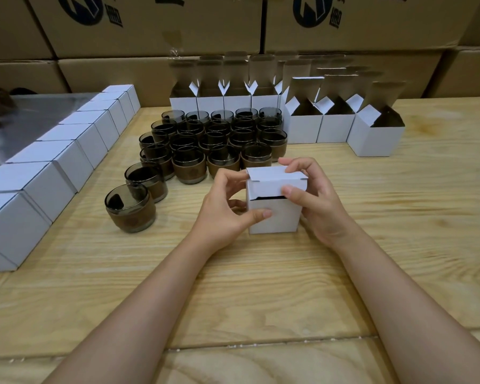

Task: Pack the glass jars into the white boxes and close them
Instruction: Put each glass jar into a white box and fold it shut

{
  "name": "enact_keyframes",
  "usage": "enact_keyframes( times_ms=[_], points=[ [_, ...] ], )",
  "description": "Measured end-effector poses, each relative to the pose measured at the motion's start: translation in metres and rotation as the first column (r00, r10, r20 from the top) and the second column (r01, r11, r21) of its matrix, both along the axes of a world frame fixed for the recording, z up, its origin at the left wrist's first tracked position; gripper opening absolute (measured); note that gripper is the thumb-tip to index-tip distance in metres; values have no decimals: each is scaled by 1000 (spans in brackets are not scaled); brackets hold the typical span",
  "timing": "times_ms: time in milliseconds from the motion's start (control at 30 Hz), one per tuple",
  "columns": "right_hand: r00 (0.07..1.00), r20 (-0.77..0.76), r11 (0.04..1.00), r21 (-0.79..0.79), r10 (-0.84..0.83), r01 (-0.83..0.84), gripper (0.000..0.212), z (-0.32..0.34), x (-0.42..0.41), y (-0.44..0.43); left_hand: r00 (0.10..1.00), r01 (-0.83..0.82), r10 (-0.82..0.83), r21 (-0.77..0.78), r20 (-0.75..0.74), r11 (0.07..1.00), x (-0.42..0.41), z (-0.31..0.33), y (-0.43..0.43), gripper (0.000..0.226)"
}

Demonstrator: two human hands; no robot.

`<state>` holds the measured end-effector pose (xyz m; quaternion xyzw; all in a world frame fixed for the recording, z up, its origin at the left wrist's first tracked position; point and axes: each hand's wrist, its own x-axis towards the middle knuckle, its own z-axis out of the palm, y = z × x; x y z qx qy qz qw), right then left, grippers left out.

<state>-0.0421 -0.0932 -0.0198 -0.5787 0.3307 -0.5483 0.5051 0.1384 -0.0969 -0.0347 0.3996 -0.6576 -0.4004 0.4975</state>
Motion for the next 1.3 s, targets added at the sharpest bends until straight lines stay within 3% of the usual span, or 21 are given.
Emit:
enact_keyframes(
  times_ms=[300,600,733,867,967,1067,1167,1233,1300],
  points=[
    [999,-33,997,-64,-34,32,23,-5,-2,-4,1000,10,-10,0,-11,1000,0,-1,-1,61],
    [999,-45,1000,-12,20,-20,15,-6,-8,-7,999,40,-41,-46,-7,998,0,1,1,70],
    [998,62,995,92,16,-22,10,-5,-9,-10,996,78,-74,-87,42,993,-1,4,5,43],
    [999,41,993,113,30,-35,7,-6,-9,-11,996,48,-46,20,-75,999,-4,6,4,3],
    [998,-3,995,85,57,-56,9,-7,-11,-11,995,25,-20,55,-93,998,-7,9,2,14],
    [997,-1,995,76,71,-71,16,-7,-13,-11,986,64,-49,92,-156,994,-10,15,4,2],
    [998,15,994,89,62,-63,23,-7,-13,-12,985,34,-15,106,-174,994,-14,17,8,9],
    [998,34,994,91,54,-56,25,-8,-13,-12,993,-112,112,-12,-43,994,-16,20,14,12],
    [998,40,996,80,39,-42,25,-9,-11,-12,915,-230,336,-395,225,890,-16,18,21,20]
  ],
)
